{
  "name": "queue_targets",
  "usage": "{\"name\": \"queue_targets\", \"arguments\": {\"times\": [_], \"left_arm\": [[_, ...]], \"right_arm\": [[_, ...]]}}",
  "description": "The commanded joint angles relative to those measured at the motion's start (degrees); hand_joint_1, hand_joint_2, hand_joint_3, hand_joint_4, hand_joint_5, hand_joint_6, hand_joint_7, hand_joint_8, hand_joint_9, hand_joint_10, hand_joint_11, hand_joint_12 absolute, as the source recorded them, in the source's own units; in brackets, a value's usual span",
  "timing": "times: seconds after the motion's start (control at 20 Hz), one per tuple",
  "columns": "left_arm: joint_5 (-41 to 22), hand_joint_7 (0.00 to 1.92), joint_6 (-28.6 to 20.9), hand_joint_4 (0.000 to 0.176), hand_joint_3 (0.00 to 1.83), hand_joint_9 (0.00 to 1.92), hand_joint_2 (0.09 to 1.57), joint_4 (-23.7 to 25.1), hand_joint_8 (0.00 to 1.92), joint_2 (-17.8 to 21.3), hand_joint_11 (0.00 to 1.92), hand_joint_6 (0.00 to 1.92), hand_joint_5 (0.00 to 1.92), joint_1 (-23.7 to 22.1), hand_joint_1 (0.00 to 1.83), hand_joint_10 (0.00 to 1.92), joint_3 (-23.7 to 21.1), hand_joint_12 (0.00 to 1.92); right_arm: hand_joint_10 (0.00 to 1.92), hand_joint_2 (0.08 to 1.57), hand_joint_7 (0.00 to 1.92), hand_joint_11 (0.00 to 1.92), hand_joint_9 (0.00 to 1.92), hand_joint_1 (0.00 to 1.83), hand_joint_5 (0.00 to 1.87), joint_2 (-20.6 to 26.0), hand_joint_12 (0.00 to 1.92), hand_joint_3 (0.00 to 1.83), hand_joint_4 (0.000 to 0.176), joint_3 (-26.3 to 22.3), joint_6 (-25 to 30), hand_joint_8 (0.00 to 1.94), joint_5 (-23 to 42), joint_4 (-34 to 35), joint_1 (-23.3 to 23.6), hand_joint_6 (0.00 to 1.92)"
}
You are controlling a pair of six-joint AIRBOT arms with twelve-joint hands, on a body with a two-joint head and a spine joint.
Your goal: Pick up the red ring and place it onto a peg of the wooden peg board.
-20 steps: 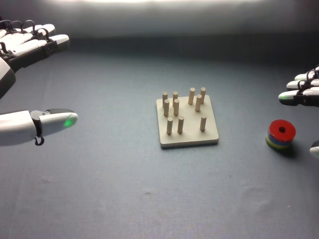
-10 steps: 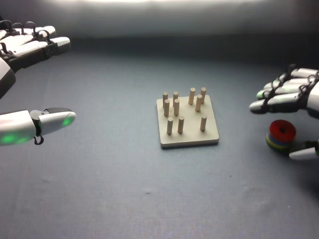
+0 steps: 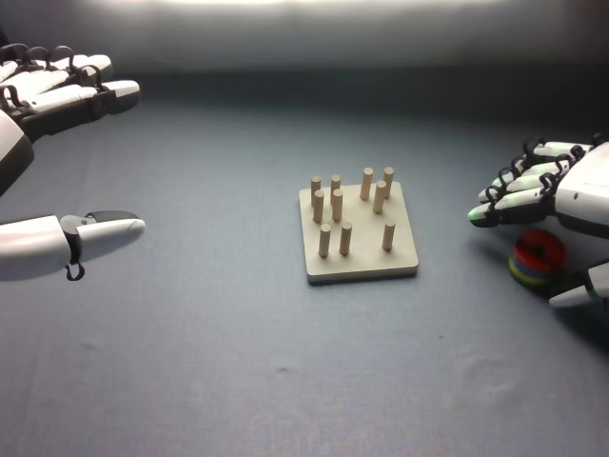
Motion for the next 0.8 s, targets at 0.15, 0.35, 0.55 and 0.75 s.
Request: {"name": "queue_targets", "arguments": {"times": [0.15,0.35,0.55,0.75], "left_arm": [[-7.55,0.20,-0.37,0.000,0.00,0.19,1.04,-0.10,0.00,-0.13,0.00,0.00,0.41,-0.57,0.68,0.00,0.34,0.67],[-7.80,0.22,-0.51,0.000,0.00,0.20,1.03,-0.10,0.00,-0.14,0.00,0.00,0.44,-0.57,0.74,0.00,0.31,0.71],[-7.82,0.22,-0.53,0.000,0.00,0.19,1.03,-0.10,0.01,-0.14,0.00,0.00,0.44,-0.57,0.76,0.01,0.29,0.64],[-7.83,0.22,-0.53,0.000,0.00,0.19,1.03,-0.11,0.00,-0.14,0.00,0.00,0.43,-0.57,0.73,0.00,0.27,0.68]], "right_arm": [[0.02,0.98,0.41,0.13,0.45,1.06,0.47,0.14,0.98,0.00,0.000,0.46,0.15,0.00,4.36,0.99,1.05,0.00],[0.01,1.01,0.56,0.39,0.65,1.21,0.63,0.14,0.89,0.00,0.000,0.59,0.15,0.00,3.88,0.94,1.13,0.00],[0.03,1.03,0.69,0.40,0.81,1.16,0.71,0.07,1.11,0.00,0.001,0.59,0.15,0.00,3.88,0.94,1.13,0.00],[0.08,1.01,0.89,0.35,0.95,1.13,0.81,0.04,1.38,0.00,0.000,0.51,0.15,0.03,3.89,0.94,1.13,0.01]]}}
